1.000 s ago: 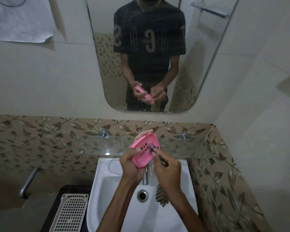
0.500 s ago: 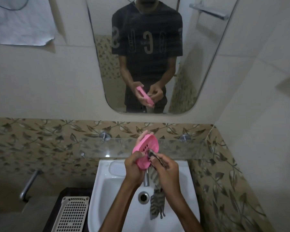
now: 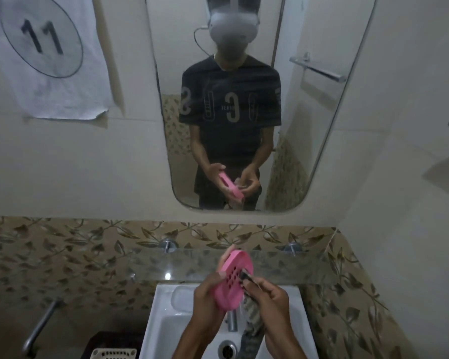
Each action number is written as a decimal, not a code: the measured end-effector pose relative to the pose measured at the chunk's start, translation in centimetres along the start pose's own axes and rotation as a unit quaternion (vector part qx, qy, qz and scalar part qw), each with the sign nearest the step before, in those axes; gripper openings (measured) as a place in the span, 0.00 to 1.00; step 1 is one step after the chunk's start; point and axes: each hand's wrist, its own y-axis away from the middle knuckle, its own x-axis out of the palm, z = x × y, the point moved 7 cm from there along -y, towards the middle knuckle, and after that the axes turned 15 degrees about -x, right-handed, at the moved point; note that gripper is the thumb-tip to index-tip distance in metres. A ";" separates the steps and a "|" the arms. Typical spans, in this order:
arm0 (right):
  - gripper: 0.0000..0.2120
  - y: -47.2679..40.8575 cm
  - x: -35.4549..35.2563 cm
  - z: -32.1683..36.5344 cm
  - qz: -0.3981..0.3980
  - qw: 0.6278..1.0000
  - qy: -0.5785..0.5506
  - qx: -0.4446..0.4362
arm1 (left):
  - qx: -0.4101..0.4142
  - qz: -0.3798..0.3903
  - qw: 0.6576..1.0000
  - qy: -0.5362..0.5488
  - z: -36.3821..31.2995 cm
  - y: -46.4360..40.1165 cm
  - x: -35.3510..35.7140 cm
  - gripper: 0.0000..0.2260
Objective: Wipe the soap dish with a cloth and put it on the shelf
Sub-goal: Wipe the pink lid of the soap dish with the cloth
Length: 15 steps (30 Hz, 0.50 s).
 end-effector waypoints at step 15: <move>0.10 1.7 5.0 8.4 0.184 0.803 0.352 -0.445 | 0.026 0.072 0.993 0.093 -4.9 0.5 2.9 0.32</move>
